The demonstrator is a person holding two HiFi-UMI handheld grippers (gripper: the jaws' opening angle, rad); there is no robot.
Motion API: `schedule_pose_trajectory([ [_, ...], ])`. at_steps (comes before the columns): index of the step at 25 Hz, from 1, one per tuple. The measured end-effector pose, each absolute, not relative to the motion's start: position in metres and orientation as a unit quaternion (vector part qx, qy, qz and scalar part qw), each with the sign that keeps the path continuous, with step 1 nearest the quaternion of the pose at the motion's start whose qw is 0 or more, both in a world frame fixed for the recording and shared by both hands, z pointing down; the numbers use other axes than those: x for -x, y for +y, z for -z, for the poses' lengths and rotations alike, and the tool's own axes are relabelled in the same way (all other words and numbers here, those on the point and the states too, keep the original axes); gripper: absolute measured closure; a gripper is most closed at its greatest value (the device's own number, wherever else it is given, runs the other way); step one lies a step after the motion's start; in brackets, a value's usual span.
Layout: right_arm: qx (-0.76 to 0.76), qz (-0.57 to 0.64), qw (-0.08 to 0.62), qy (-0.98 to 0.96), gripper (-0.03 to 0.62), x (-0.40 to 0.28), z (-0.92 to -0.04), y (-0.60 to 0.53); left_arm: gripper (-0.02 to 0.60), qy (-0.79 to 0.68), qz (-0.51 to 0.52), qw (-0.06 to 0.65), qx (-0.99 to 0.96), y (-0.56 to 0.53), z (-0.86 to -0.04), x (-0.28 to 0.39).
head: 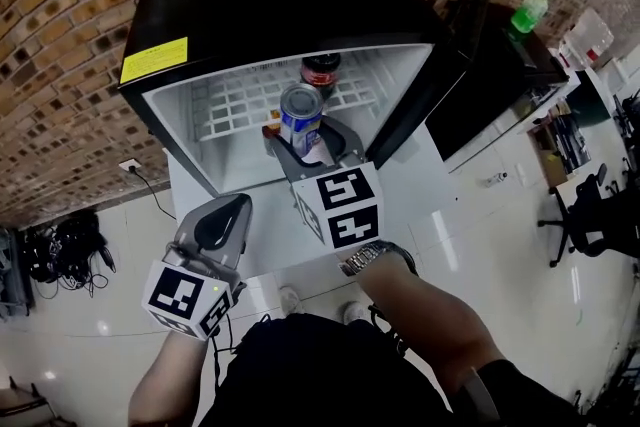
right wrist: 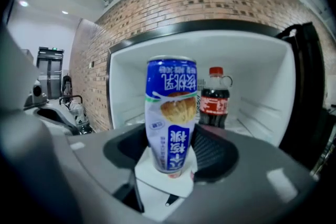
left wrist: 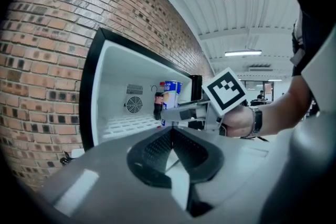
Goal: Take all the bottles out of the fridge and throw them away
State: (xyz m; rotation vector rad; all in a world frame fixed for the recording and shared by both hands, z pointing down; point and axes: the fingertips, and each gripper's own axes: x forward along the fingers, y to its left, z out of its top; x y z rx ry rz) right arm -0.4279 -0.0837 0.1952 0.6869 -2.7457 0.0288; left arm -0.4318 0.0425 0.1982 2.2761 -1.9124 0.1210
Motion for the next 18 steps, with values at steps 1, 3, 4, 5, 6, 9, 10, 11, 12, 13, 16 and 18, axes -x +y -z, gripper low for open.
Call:
schedule_pose_trajectory([
  [1,-0.240,-0.010,0.155,-0.958,0.333,0.419,-0.195,-0.082,0.578,-0.638,-0.041,0.084,-0.765,0.040,-0.199,0.426],
  [3,-0.239,-0.008,0.156,-0.958,0.333,0.403,-0.196,-0.079,0.578,-0.634,-0.041,0.082,-0.768,0.035,-0.199,0.412],
  [4,-0.239,-0.008,0.157,-0.958,0.333,0.394,-0.197,-0.078,0.578,-0.633,-0.041,0.082,-0.769,0.033,-0.199,0.405],
  [5,-0.240,-0.009,0.159,-0.958,0.333,0.383,-0.198,-0.076,0.578,-0.630,-0.042,0.082,-0.771,0.031,-0.200,0.397],
  [6,-0.241,-0.011,0.162,-0.957,0.333,0.372,-0.201,-0.075,0.578,-0.627,-0.042,0.083,-0.773,0.029,-0.201,0.387],
  [9,-0.245,-0.018,0.172,-0.954,0.333,0.335,-0.210,-0.070,0.578,-0.618,-0.046,0.087,-0.780,0.023,-0.206,0.356],
  [10,-0.245,-0.020,0.175,-0.953,0.333,0.323,-0.213,-0.070,0.578,-0.615,-0.048,0.089,-0.782,0.021,-0.208,0.344],
  [11,-0.246,-0.022,0.178,-0.953,0.333,0.310,-0.217,-0.069,0.578,-0.612,-0.050,0.089,-0.784,0.019,-0.210,0.333],
  [12,-0.247,-0.025,0.181,-0.952,0.333,0.298,-0.220,-0.069,0.578,-0.609,-0.052,0.090,-0.786,0.016,-0.212,0.321],
  [13,-0.248,-0.028,0.183,-0.951,0.333,0.285,-0.224,-0.069,0.578,-0.606,-0.055,0.093,-0.788,0.014,-0.215,0.309],
  [16,-0.250,-0.037,0.192,-0.948,0.333,0.244,-0.235,-0.068,0.578,-0.596,-0.063,0.100,-0.794,0.007,-0.224,0.272],
  [18,-0.251,-0.043,0.196,-0.947,0.333,0.218,-0.241,-0.067,0.578,-0.589,-0.069,0.104,-0.799,0.002,-0.230,0.245],
])
